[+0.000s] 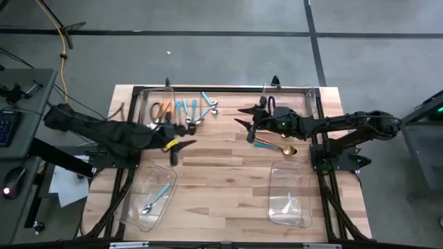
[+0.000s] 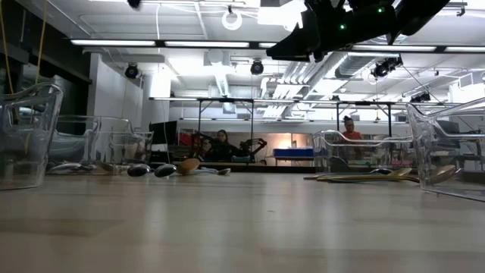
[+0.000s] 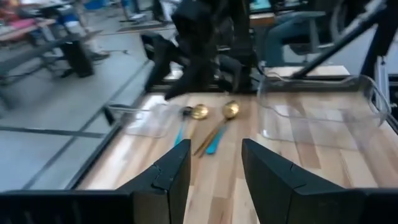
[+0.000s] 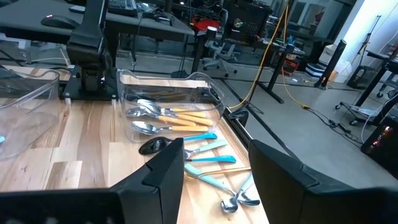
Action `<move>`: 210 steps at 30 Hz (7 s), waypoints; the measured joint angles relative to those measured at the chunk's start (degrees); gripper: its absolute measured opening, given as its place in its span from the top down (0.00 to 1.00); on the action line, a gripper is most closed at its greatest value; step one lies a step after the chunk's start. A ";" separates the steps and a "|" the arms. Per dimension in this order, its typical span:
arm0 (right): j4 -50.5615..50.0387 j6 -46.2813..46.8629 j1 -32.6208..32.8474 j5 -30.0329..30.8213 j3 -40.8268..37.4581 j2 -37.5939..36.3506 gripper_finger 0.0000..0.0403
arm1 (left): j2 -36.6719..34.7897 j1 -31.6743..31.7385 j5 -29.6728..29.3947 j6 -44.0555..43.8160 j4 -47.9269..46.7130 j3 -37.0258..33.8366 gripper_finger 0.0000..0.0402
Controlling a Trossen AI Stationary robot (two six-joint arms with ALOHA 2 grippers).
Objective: Sort silverware by color (type)
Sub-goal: Put the light blue spoon into the bottom left transparent bin
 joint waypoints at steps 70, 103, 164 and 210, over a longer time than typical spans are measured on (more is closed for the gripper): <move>0.13 7.94 0.07 -9.48 -0.01 0.08 0.59 | 9.22 21.98 29.35 7.60 51.39 -21.35 0.67; -29.12 17.25 -8.28 1.53 39.51 43.40 0.59 | 9.17 21.87 29.35 7.58 55.45 -21.34 0.67; -65.36 34.17 1.12 13.94 58.24 59.36 1.00 | 9.16 21.82 29.37 4.85 55.80 -21.32 0.67; -81.77 3.48 16.72 3.92 52.29 50.99 1.00 | 1.97 21.67 31.32 -2.06 49.65 -21.32 0.67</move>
